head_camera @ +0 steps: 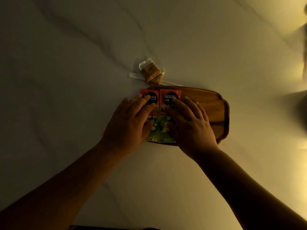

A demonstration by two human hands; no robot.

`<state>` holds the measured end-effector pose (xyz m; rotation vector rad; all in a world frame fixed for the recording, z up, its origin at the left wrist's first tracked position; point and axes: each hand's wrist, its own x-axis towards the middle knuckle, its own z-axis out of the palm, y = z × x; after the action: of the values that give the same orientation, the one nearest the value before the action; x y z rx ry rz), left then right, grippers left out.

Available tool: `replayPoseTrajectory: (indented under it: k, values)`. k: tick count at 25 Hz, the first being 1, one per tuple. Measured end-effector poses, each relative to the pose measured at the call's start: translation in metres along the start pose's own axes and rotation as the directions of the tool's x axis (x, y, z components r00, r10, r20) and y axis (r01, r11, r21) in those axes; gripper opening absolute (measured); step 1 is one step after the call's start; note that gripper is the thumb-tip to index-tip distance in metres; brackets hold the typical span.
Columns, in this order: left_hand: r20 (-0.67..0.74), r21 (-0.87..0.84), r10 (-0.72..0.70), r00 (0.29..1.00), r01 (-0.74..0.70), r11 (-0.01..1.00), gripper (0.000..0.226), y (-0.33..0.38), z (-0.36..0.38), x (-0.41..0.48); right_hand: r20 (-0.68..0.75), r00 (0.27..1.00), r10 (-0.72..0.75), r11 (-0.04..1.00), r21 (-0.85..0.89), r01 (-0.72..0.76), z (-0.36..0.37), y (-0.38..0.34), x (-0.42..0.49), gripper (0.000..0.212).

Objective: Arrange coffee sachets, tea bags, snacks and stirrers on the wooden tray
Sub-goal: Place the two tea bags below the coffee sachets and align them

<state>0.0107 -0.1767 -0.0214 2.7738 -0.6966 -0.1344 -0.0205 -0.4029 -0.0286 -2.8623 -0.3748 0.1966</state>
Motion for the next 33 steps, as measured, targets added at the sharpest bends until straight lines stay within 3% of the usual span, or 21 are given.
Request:
replayPoseTrajectory:
  k: [7,14,22,28,33]
  values:
    - [-0.139,-0.028,0.092,0.986,-0.097,0.995,0.041,0.000,-0.002,-0.014,-0.110,0.991,-0.070,0.995,0.063,0.077,-0.010,-0.004,-0.018,0.045]
    - [-0.080,0.009,0.073,0.994,-0.072,0.997,0.027,0.009,0.000,-0.028,0.015,0.998,-0.067,0.998,0.022,0.067,-0.011,-0.006,-0.038,0.049]
    - [-0.082,0.004,0.066,0.994,-0.066,0.998,0.029,0.010,-0.001,-0.029,-0.001,0.999,-0.052,0.998,0.042,0.052,-0.009,-0.007,-0.036,0.046]
    - [-0.111,-0.007,0.037,0.993,-0.038,0.999,0.040,0.006,-0.005,-0.024,-0.097,0.994,-0.052,0.996,0.060,0.058,-0.010,-0.007,-0.028,0.046]
    - [-0.008,0.002,0.002,1.000,-0.002,1.000,0.052,0.003,-0.007,-0.009,0.036,0.999,-0.004,1.000,-0.005,0.004,-0.006,-0.003,-0.012,0.059]
